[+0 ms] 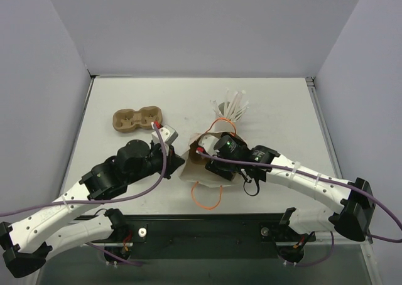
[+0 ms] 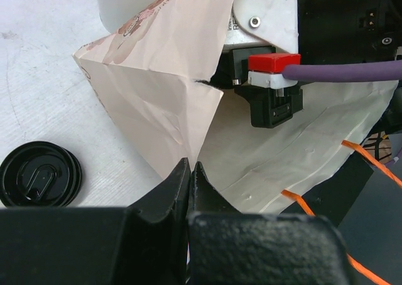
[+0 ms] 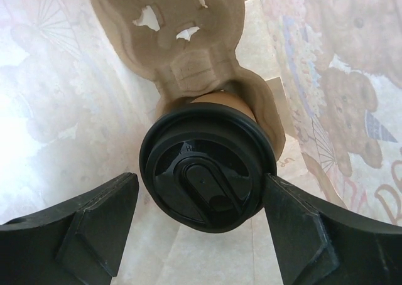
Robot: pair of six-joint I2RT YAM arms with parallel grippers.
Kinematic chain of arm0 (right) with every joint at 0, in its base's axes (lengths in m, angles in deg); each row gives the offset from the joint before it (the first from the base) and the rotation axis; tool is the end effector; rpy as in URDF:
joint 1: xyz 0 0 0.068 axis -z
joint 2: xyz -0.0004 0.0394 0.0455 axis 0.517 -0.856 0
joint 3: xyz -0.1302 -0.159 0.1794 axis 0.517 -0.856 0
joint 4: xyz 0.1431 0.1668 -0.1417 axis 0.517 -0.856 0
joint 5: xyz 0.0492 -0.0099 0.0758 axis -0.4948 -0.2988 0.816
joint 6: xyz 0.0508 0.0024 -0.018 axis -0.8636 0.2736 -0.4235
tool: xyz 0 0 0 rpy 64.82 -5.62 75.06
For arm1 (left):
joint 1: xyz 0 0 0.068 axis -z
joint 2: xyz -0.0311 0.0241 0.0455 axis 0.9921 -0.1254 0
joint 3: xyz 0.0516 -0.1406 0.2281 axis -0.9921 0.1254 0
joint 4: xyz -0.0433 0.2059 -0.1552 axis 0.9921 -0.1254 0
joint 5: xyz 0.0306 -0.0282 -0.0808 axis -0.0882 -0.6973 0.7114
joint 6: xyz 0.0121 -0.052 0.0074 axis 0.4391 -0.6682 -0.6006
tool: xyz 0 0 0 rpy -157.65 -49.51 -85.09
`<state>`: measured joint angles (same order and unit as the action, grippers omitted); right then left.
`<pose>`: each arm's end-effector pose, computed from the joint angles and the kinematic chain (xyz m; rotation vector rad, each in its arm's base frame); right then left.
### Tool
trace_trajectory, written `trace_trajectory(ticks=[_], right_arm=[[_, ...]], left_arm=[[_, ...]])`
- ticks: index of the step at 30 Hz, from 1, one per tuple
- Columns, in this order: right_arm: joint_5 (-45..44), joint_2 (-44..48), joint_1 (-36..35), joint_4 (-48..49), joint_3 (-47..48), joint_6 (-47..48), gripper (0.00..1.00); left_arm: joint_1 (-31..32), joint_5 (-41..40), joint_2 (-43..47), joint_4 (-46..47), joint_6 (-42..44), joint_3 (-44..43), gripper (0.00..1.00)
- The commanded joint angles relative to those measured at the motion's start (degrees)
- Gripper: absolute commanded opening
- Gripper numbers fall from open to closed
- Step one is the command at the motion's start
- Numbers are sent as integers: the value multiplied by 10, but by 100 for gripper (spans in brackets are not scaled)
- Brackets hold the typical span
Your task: Pack the takeout coffee
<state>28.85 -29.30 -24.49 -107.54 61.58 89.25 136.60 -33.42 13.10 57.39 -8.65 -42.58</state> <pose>0.1619 0.2215 0.2866 -1.2520 1.8624 0.0685 0.1076 -0.1449 0.3408 0.6067 1.9509 -0.7714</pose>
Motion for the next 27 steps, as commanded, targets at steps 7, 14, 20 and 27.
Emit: trace_trajectory(ticks=[7, 14, 20, 27], right_arm=[[-41, 0, 2, -26, 49, -63, 79], [-58, 0, -2, -33, 54, -70, 85], [-54, 2, -1, -34, 62, -75, 79], [-56, -3, 0, -34, 75, -89, 75]], left_arm=[[-1, -15, -21, -53, -10, -60, 0], [-1, -16, -29, -60, -10, -67, 0], [-1, -15, -28, -60, -11, -64, 0], [-1, -16, -32, -63, -11, -69, 0]])
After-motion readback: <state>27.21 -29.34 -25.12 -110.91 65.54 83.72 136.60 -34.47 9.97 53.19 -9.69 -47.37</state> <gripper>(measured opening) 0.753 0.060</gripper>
